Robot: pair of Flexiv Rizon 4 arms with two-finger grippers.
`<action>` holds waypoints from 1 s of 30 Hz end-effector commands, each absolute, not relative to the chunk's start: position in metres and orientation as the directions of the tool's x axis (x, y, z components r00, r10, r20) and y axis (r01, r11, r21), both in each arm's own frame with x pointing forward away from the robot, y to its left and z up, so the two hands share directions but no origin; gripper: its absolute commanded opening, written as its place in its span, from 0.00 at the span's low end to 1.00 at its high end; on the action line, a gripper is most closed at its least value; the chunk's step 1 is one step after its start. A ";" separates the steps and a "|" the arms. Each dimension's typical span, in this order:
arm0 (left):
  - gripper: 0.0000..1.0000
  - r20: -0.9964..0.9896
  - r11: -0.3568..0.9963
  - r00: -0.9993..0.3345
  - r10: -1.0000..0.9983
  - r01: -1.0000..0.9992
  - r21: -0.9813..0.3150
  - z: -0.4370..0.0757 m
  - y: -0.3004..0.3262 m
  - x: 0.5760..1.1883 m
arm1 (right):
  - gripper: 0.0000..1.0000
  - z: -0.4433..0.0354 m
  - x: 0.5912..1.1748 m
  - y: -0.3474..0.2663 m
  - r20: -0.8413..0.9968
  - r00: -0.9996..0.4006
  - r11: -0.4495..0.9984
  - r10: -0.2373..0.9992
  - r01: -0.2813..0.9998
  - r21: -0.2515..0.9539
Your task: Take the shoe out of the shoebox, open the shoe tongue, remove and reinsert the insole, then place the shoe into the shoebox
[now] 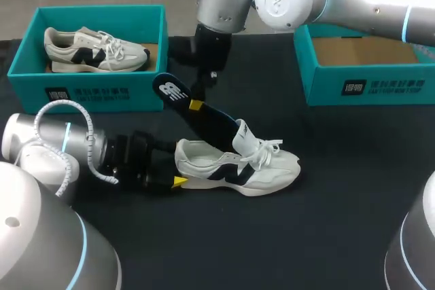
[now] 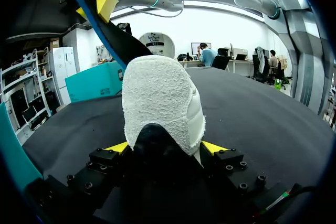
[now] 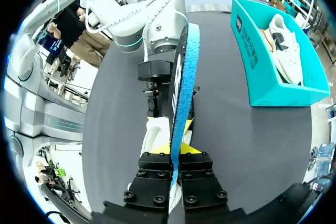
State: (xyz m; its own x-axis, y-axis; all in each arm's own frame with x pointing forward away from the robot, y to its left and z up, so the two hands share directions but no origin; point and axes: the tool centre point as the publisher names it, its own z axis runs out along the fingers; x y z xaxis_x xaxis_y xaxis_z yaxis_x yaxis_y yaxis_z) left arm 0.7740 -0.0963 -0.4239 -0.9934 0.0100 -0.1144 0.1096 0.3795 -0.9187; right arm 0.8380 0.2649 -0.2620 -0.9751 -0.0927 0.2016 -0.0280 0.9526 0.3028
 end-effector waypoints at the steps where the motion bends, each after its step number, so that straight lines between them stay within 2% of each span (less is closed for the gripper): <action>1: 0.00 -0.115 0.383 -0.993 0.010 0.110 -0.917 -0.426 -0.097 0.774 | 0.00 -0.197 0.852 0.249 0.109 -0.991 0.959 -0.082 -0.048 0.278; 5: 0.00 -0.115 0.383 -0.993 0.010 0.110 -0.917 -0.426 -0.097 0.774 | 0.00 -0.176 0.873 0.244 0.037 -0.987 0.932 -0.155 -0.134 0.336; 26: 0.00 -0.115 0.383 -0.993 0.010 0.110 -0.917 -0.426 -0.097 0.774 | 0.00 -0.176 0.873 0.244 0.037 -0.987 0.932 -0.155 -0.134 0.336; 30: 0.00 -0.115 0.383 -0.993 0.010 0.110 -0.917 -0.426 -0.097 0.774 | 0.00 -0.151 0.871 0.252 0.074 -0.993 0.906 -0.091 -0.052 0.419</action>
